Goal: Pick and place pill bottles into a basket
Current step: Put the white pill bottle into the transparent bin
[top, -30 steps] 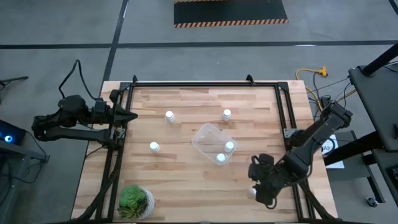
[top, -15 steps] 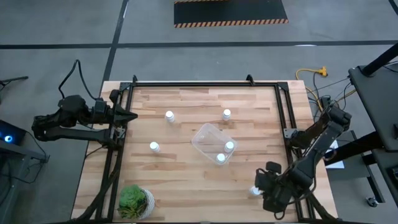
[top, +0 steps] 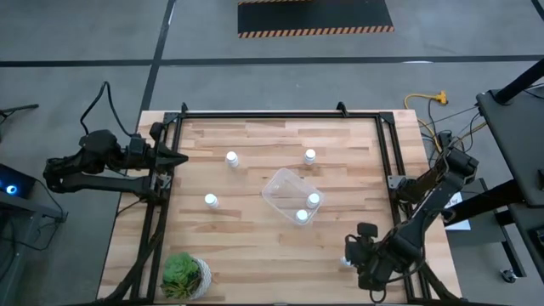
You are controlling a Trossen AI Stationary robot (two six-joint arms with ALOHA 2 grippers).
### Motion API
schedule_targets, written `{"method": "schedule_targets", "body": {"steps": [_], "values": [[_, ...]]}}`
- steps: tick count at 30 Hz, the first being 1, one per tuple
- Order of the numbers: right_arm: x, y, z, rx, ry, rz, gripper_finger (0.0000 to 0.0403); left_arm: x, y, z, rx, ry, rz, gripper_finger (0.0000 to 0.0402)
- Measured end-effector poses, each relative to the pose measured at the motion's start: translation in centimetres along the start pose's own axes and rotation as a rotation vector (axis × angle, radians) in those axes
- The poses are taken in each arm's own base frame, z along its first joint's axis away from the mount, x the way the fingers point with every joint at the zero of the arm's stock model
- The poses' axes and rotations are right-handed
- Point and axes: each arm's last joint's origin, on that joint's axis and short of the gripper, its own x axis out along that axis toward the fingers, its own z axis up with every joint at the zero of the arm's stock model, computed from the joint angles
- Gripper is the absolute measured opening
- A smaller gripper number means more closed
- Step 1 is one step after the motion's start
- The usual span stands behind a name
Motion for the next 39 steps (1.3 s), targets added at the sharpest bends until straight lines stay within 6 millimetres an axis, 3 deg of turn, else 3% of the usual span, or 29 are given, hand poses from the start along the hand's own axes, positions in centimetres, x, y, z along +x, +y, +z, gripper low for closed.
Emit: {"method": "schedule_targets", "body": {"steps": [10,39], "values": [[1.3,-0.2,-0.3,-0.016,-0.011,0.029,0.0194,0.0,0.0,0.0,0.0,0.0,0.0,0.0],[2.2,-0.6,0.2,-0.072,-0.034,0.055,0.0194,0.0,0.0,0.0,0.0,0.0,0.0,0.0]]}}
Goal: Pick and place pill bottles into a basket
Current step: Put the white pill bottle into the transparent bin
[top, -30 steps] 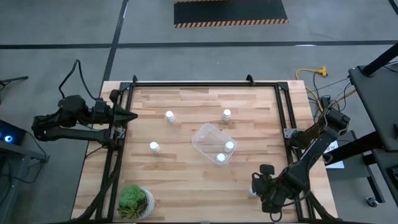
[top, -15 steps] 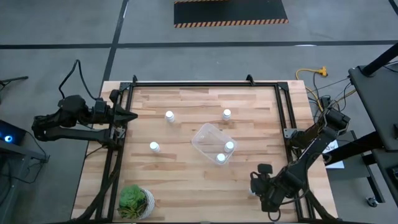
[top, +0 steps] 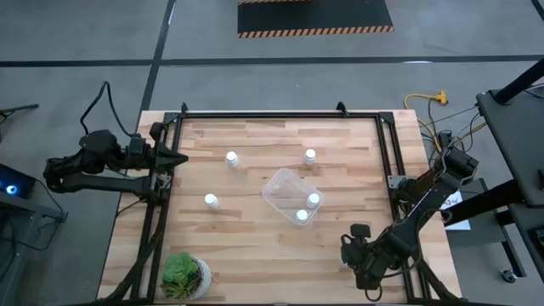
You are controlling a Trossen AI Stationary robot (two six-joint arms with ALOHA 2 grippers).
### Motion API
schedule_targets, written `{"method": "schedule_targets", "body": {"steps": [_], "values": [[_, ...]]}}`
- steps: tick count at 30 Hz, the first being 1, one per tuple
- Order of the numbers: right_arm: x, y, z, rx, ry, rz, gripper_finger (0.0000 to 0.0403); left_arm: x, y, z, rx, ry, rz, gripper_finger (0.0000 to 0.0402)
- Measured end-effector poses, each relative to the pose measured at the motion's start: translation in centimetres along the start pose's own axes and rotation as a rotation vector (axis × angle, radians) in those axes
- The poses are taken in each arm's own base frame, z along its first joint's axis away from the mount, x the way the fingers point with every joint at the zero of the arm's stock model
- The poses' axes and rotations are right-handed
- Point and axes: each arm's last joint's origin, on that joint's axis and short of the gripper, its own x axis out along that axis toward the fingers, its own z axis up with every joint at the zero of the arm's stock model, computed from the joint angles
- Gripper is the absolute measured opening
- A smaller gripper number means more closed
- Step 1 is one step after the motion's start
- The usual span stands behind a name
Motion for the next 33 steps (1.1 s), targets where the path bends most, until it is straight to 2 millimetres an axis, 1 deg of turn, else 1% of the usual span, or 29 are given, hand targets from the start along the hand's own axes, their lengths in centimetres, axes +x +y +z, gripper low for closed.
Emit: {"method": "schedule_targets", "body": {"steps": [12,26,33], "values": [[1.0,-0.4,-0.6,-0.018,0.035,0.028,0.0194,0.0,0.0,0.0,0.0,0.0,0.0,0.0],[1.4,-0.4,-0.6,-0.018,0.014,0.053,0.0194,0.0,0.0,0.0,0.0,0.0,0.0,0.0],[1.8,-0.8,-0.5,0.0,0.017,0.044,0.0194,0.0,0.0,0.0,0.0,0.0,0.0,0.0]]}}
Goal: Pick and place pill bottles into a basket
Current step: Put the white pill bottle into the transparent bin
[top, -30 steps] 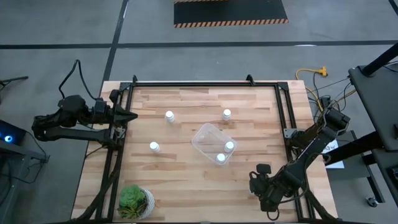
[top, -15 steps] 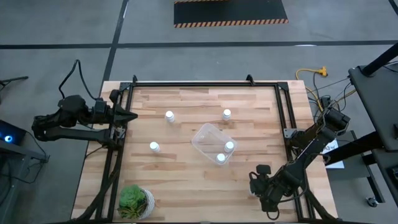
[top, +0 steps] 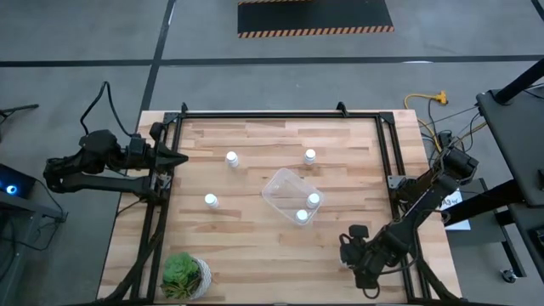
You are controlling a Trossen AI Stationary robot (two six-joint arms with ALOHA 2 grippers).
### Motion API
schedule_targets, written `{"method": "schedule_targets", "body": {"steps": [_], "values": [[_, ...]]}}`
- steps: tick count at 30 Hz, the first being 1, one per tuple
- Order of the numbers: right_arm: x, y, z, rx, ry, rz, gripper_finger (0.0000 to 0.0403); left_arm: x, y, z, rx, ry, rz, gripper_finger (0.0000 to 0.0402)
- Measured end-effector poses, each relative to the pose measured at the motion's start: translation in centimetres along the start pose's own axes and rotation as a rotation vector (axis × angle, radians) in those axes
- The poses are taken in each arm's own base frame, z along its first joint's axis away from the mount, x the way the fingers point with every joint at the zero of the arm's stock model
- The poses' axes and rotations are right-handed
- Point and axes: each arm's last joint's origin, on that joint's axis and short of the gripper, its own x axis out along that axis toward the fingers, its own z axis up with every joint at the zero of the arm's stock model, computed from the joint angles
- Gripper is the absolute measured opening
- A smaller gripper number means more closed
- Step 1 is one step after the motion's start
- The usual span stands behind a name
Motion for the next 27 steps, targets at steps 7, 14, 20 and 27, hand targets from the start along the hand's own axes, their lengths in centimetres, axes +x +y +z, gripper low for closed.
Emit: {"method": "schedule_targets", "body": {"steps": [7,14,20,27], "values": [[0.2,-0.3,0.3,0.005,-0.013,0.004,0.0159,0.0,0.0,0.0,0.0,0.0,0.0,0.0],[0.2,-0.6,0.8,-0.039,-0.018,0.006,0.0145,0.0,0.0,0.0,0.0,0.0,0.0,0.0],[0.2,-1.4,1.7,-0.054,-0.011,0.007,0.0145,0.0,0.0,0.0,0.0,0.0,0.0,0.0],[-0.2,-3.1,3.6,-0.051,0.032,0.011,0.0145,0.0,0.0,0.0,0.0,0.0,0.0,0.0]]}}
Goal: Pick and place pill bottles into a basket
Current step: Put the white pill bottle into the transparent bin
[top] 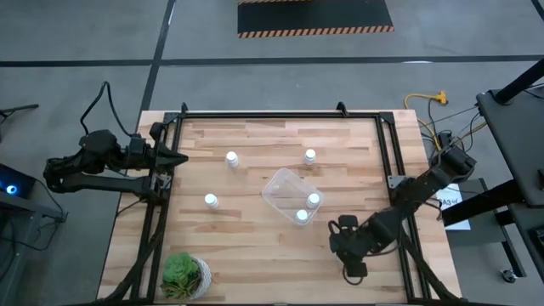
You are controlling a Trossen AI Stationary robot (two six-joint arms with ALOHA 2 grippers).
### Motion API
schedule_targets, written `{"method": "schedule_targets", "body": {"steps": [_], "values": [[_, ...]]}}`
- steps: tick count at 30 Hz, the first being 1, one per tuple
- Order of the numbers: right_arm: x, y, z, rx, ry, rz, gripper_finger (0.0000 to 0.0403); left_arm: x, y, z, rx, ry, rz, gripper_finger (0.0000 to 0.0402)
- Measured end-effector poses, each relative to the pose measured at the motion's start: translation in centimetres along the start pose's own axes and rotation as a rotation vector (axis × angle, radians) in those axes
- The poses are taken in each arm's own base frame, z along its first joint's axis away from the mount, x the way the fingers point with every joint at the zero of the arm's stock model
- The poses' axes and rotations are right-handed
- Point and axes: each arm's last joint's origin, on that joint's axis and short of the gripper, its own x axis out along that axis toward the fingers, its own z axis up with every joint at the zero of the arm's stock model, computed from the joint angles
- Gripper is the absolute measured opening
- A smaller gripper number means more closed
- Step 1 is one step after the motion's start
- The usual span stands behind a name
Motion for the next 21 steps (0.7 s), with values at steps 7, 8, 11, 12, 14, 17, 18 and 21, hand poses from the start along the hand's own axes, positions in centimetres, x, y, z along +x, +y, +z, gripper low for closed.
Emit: {"method": "schedule_targets", "body": {"steps": [7,8,11,12,14,17,18,21], "values": [[-0.7,-2.0,1.9,0.036,0.022,0.017,0.0145,0.0,0.0,0.0,0.0,0.0,-0.001,0.0],[-1.0,-2.2,2.1,0.041,0.023,0.013,0.0145,0.0,0.0,0.0,0.0,0.0,0.0,0.0],[-2.1,-2.9,2.7,0.062,0.016,0.005,0.0145,0.0,0.0,0.0,0.0,0.0,0.0,0.0],[-2.5,-3.1,2.8,0.063,0.012,-0.001,0.0145,0.0,0.0,0.0,0.0,0.0,0.0,0.0],[-3.3,-3.5,3.2,0.065,0.0,-0.011,0.0145,0.0,0.0,0.0,0.0,0.0,0.0,0.0],[-4.1,-4.2,3.6,0.066,0.005,-0.026,0.0145,0.0,0.0,0.0,0.0,0.0,0.0,0.0],[-4.2,-4.5,3.7,0.064,0.011,-0.033,0.0145,0.0,0.0,0.0,0.0,0.0,0.0,0.0],[-4.7,-5.4,4.1,0.059,0.028,-0.052,0.0145,0.0,0.0,0.0,0.0,0.0,0.0,0.0]]}}
